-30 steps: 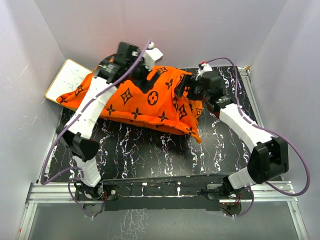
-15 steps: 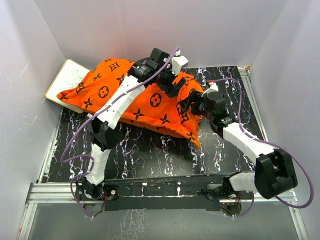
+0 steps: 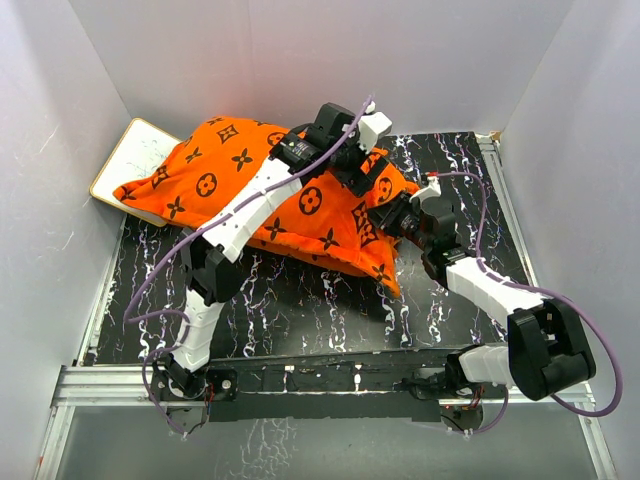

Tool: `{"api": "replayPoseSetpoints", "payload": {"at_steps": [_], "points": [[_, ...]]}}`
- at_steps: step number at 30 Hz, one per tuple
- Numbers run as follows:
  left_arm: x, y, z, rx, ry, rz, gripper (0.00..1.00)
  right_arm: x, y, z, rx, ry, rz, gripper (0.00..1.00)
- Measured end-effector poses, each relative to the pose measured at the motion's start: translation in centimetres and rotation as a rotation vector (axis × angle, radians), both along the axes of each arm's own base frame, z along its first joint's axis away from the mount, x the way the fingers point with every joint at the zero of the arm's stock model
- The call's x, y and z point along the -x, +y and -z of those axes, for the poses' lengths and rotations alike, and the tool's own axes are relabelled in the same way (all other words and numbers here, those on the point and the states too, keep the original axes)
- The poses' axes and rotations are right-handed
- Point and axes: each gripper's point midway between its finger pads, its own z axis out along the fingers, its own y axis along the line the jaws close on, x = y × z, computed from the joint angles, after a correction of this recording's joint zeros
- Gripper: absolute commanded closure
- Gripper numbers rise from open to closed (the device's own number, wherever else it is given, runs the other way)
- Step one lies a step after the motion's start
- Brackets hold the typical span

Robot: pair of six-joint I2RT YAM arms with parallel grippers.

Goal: Remove the pillowcase from the pillow
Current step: Remove the pillow from the pillowcase.

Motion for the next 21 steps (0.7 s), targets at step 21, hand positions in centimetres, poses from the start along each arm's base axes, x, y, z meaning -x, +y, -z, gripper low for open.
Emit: {"api": "replayPoseSetpoints", "payload": {"at_steps": [21], "points": [[-3.7,2.3,2.0,-0.186,-0.172,-0.097,0.16,0.2,0.0,1.0,-0.031,0.019,0.007,0.92]]}}
